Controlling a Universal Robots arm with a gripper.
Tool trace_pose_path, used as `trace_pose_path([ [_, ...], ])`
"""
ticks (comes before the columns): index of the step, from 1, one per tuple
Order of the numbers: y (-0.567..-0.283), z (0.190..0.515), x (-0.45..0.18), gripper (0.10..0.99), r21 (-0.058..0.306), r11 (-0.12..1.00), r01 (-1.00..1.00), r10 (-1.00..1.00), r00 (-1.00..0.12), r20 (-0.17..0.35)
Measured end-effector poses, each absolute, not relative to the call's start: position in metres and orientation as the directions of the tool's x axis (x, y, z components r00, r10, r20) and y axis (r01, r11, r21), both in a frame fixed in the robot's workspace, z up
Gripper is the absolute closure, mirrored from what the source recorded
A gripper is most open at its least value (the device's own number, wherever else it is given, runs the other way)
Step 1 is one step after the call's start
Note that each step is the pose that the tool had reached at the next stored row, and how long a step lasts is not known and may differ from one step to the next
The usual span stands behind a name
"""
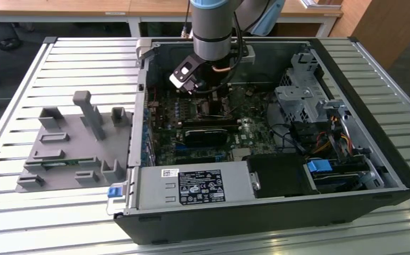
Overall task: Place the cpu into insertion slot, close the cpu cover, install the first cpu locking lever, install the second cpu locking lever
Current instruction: 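Place the cpu into insertion slot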
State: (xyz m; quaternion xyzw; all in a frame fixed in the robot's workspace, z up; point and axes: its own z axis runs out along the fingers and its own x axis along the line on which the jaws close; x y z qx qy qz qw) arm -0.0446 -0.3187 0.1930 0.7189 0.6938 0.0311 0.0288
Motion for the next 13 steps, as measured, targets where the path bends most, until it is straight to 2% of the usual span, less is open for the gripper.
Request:
trace_pose_path([
  [10, -0.319, 0.207, -0.044, 0.475, 0.08, -0.036, 0.996, 0.999, 0.036, 0.004],
  [11, -0.319, 0.208, -0.044, 0.49, 0.078, -0.036, 0.996, 0.999, 0.036, 0.004],
  [13, -0.319, 0.21, -0.044, 0.612, 0.075, -0.036, 0.996, 0.999, 0.036, 0.004],
])
